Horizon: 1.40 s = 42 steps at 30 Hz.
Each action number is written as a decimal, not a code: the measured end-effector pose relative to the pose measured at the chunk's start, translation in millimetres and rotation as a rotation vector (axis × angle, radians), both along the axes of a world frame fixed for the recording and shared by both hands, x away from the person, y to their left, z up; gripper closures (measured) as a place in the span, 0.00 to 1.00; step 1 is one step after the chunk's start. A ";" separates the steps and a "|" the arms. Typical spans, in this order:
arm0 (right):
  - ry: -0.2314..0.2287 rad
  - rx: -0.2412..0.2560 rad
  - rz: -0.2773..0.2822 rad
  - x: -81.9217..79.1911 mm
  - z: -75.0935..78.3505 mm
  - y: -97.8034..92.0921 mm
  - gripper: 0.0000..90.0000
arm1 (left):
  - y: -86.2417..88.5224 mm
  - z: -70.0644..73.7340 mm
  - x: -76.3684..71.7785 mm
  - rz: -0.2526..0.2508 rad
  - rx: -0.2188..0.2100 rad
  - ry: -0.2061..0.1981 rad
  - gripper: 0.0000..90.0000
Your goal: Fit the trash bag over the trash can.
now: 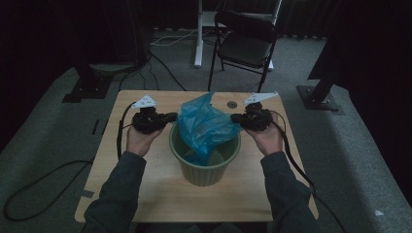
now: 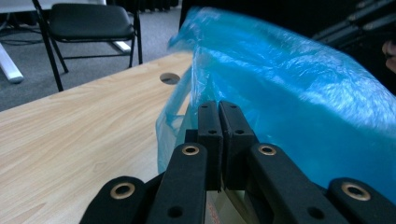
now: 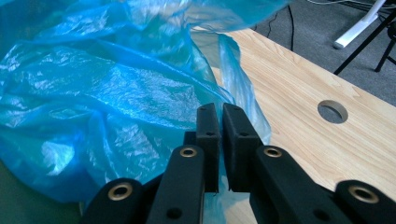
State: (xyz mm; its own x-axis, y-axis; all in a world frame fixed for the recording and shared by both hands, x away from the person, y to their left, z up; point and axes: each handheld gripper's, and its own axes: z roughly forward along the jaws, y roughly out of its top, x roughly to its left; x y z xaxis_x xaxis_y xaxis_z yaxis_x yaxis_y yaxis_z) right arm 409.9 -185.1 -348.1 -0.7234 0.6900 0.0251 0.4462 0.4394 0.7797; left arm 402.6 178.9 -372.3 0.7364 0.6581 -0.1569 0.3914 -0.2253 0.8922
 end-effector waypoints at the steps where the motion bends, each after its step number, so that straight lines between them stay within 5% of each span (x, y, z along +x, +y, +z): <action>1: 0.001 0.003 -0.001 -1.3 -0.2 -2.1 0.96 | 1.4 -0.5 -1.6 0.002 0.002 -0.002 0.98; 20: 0.001 0.037 0.023 -43.6 -17.7 -30.3 0.99 | 25.9 -26.1 -41.2 0.005 -0.014 0.008 0.98; 27: 0.040 0.022 0.056 -59.9 -32.9 -35.3 0.98 | 26.8 -32.9 -58.0 -0.026 0.013 0.021 0.99; 34: 0.062 0.032 0.095 -67.5 -40.4 -29.5 0.98 | 24.2 -35.4 -73.9 -0.035 0.029 0.010 0.99; 42: 0.056 0.033 0.067 -61.0 -43.9 -23.1 0.98 | 16.7 -38.9 -69.2 -0.023 0.048 0.013 0.98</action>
State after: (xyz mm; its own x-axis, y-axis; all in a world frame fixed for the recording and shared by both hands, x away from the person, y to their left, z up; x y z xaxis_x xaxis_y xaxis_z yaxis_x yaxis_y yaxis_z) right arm 348.9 -208.2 -392.0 -0.7649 0.6381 0.0885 0.4596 0.4442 0.7690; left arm 333.4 195.6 -411.2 0.7494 0.6482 -0.1353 0.3971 -0.2765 0.8751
